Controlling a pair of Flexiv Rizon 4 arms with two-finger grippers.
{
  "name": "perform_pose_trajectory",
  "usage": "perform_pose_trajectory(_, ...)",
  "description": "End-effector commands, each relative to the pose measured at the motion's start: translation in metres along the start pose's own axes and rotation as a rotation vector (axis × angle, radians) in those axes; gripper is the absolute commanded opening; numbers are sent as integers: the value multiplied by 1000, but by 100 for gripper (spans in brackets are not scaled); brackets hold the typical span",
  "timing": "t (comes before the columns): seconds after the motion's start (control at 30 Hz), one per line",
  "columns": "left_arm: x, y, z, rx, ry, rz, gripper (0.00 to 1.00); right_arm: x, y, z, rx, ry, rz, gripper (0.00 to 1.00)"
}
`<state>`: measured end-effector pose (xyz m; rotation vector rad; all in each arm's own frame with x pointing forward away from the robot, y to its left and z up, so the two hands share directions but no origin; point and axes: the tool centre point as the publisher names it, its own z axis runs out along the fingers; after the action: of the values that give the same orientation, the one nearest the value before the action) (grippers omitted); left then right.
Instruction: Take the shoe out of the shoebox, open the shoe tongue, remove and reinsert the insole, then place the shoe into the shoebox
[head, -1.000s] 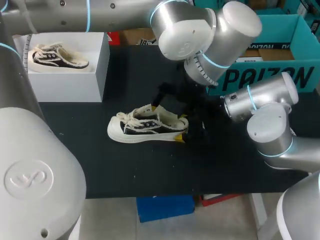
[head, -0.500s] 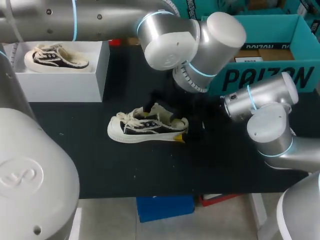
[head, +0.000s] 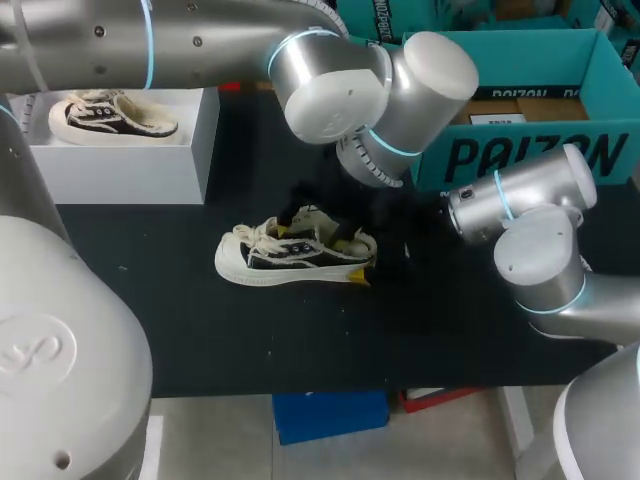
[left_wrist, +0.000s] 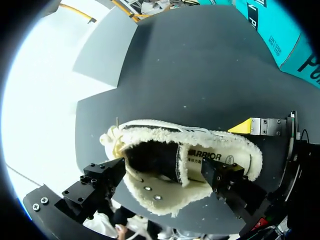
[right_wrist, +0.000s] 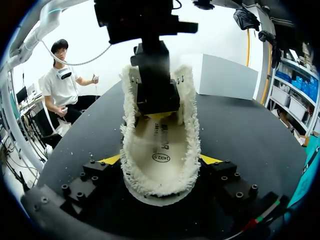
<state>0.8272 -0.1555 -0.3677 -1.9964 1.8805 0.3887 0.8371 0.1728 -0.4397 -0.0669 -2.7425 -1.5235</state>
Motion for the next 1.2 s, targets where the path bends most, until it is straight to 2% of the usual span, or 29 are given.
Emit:
perform_pose_trajectory(0.03, 8, -4, 3, -9, -26, -1, 100, -1, -2, 3, 2, 0, 1, 0)
perform_pose_trajectory(0.13, 8, -6, 5, -10, -30, -2, 90, -1, -2, 3, 2, 0, 1, 0)
perform_pose_trajectory(0.17, 8, -6, 5, -11, -32, -2, 81, -1, -2, 3, 2, 0, 1, 0)
perform_pose_trajectory(0.2, 9, -6, 5, -11, -33, -1, 64, -1, -2, 3, 2, 0, 1, 0)
perform_pose_trajectory(0.23, 9, -7, 5, -11, -34, 0, 44, -1, -2, 3, 2, 0, 1, 0)
perform_pose_trajectory(0.3, 10, -8, 6, -11, -36, 4, 24, -1, -2, 3, 2, 0, 1, 0)
perform_pose_trajectory(0.33, 11, -8, 6, -10, -40, 8, 8, -1, -2, 3, 2, 0, 1, 0)
perform_pose_trajectory(0.37, 12, -7, 7, -9, -45, 11, 0, -1, -2, 3, 2, 0, 1, 0)
perform_pose_trajectory(0.73, 11, -6, 6, -3, -43, 26, 0, -1, -2, 3, 2, 0, 1, 0)
perform_pose_trajectory(1.2, -6, -7, -17, 41, 22, 31, 0, -1, -2, 3, 2, 0, 1, 0)
